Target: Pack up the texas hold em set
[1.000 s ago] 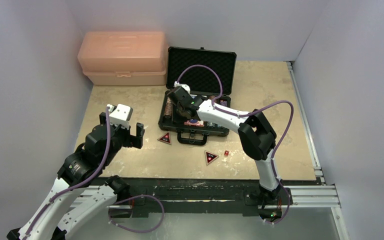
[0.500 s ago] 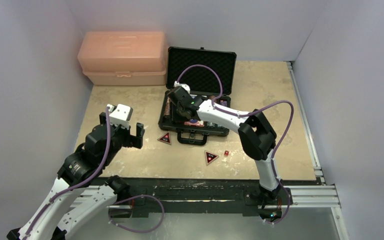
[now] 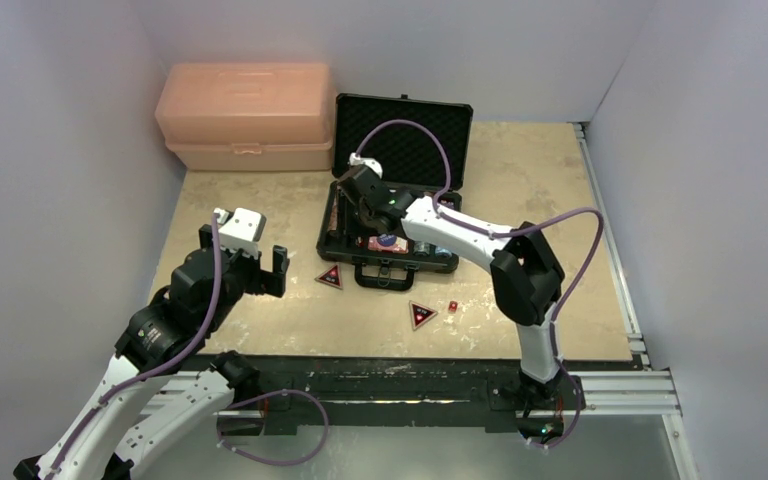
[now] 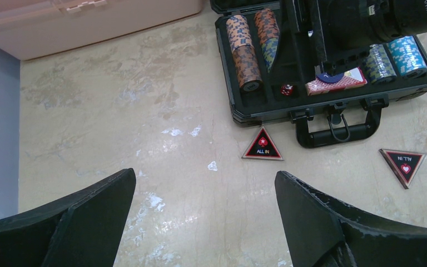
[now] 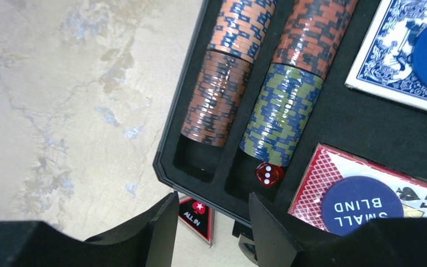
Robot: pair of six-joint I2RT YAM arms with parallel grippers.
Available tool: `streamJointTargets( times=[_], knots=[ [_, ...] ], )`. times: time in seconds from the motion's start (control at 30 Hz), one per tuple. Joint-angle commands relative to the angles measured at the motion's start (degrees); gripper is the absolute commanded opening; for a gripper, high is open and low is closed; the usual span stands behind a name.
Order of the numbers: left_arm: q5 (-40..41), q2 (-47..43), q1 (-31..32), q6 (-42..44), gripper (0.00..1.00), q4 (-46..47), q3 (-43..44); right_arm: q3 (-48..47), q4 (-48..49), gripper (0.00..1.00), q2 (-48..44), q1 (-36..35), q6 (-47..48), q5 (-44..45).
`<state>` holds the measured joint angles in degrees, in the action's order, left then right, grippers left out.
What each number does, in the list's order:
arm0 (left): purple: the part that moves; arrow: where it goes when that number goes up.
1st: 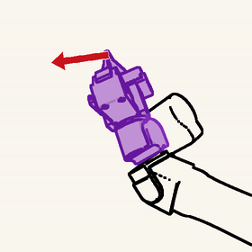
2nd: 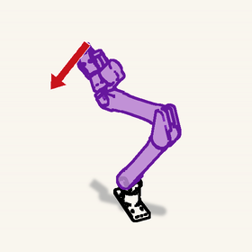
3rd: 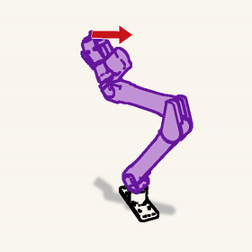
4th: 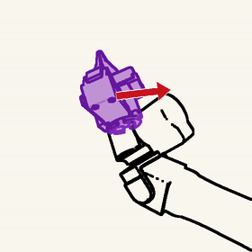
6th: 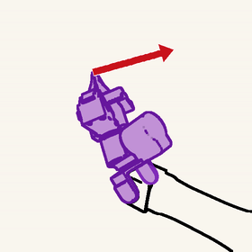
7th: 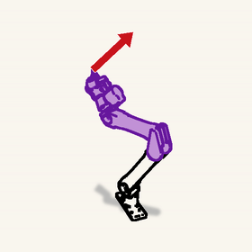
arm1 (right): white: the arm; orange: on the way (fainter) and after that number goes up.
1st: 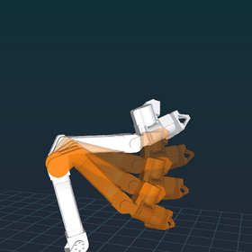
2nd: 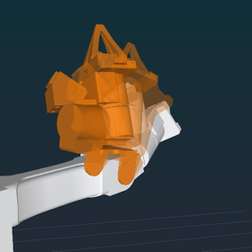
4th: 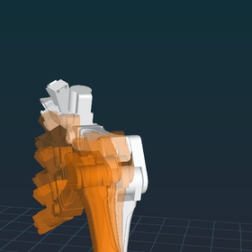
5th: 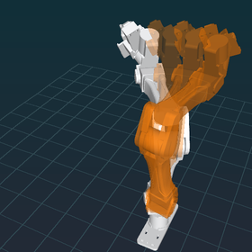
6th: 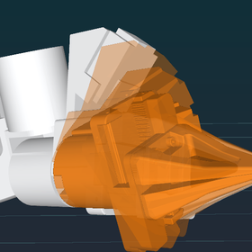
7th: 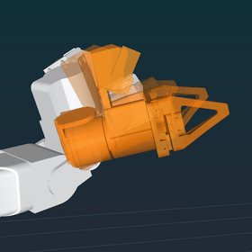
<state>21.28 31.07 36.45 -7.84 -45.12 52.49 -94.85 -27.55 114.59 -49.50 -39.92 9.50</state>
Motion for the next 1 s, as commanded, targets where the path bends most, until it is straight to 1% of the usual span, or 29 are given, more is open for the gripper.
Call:
streamJointTargets(
  times=[0.0,0.13,0.23,0.37,0.47,0.6,0.67,0.87,0.97],
  knots=[
    [0.61,0.31,0.08,0.98,0.96,1.22,-0.55,-0.55,2.52,0.56,-4.95,-0.25,2.3,0.8],
    [0.5,0.57,0.1,1.0,0.97,1.22,-0.61,-0.52,2.53,0.63,-7.08,-0.25,3.23,1.48],
    [0.67,0.58,0.05,1.07,0.97,1.28,-0.72,-0.14,2.26,0.7,-9.16,-0.25,3.89,3.22],
    [1.0,0.57,0.04,1.05,0.97,1.42,-0.8,0.98,2.54,0.78,-12.26,-0.25,5.15,7.07],
    [0.98,0.71,0.09,1.07,0.97,1.56,-0.85,1.73,3.47,0.88,-14.12,-0.12,6.78,9.52],
    [1.22,1.15,0.06,0.6,0.99,2.34,-1.27,2.06,3.85,0.95,-16.42,0.43,10.41,15.43],
    [1.47,1.46,0.05,0.09,1.0,2.35,-1.12,2.69,4.16,0.98,-17.66,1.47,11.95,16.85],
    [0.3,3.19,0.11,-0.92,1.0,2.55,-1.27,6.9,5.1,0.99,-21.09,6.02,13.11,15.2],
    [-2.03,5.0,0.1,-0.79,1.0,1.5,-0.48,9.91,5.39,0.99,-22.93,7.39,12.16,15.26]
  ],
)
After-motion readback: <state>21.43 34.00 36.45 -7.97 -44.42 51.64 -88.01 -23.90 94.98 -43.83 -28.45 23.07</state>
